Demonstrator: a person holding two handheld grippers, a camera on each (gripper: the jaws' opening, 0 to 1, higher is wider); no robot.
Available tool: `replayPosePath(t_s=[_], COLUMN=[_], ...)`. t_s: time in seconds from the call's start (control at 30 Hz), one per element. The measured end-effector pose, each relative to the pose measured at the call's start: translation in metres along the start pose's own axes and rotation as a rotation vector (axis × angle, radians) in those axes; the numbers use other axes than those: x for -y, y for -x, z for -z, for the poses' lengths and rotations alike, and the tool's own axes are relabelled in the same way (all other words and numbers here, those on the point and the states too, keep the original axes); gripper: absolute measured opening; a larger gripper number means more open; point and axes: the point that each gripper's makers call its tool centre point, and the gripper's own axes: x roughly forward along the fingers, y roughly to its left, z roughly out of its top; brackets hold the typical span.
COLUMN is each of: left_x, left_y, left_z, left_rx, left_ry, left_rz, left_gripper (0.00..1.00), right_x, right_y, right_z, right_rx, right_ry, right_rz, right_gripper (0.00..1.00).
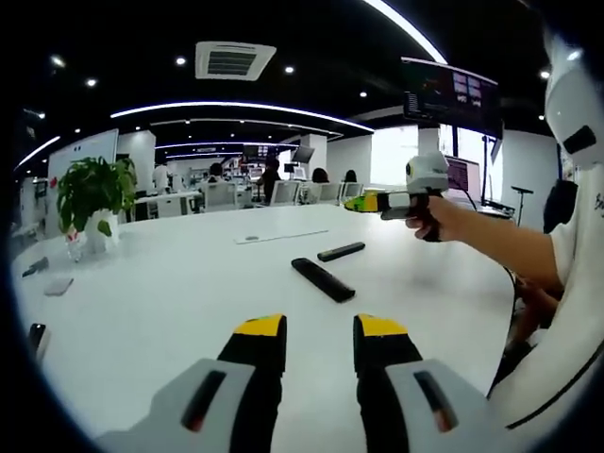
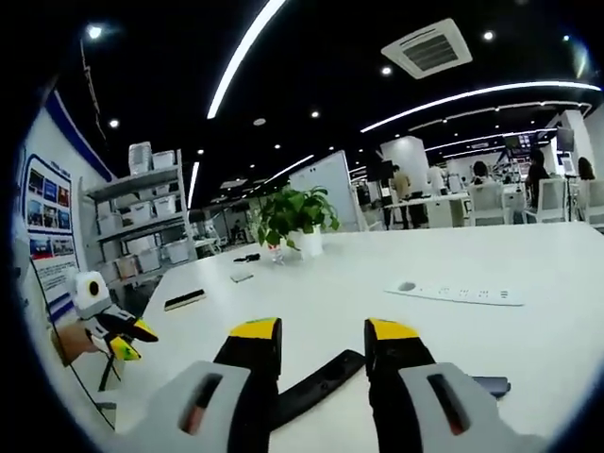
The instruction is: Pflip the remote and laser pointer to the front side, press the buttons, and align them neatly on the table
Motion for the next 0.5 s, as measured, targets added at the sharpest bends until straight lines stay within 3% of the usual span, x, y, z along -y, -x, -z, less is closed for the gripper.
replayPosePath(t_s=[0.17,0.23,0.5], left_x=[-0.001,-0.005,-0.011], left_y=[-0.004,-0.005,-0.001], left_z=[-0.013,-0.016,-0.015], left_rx=[0.030,0.041,0.058], left_ry=[-0.039,-0.033,-0.003], left_rz=[0.031,0.031,0.028], left_gripper=[0.31,0.31,0.34], right_x=[-0.002,0.001,0.003], right_y=[0.006,0.010,0.030], right_z=[0.001,0.007,0.009], right_rx=[-0.021,-0.052,-0.043], right_ry=[-0.001,0.007,0.023], right_rz=[-0.011,0.011,0.044], right_gripper=[0.52,0.50,0.50])
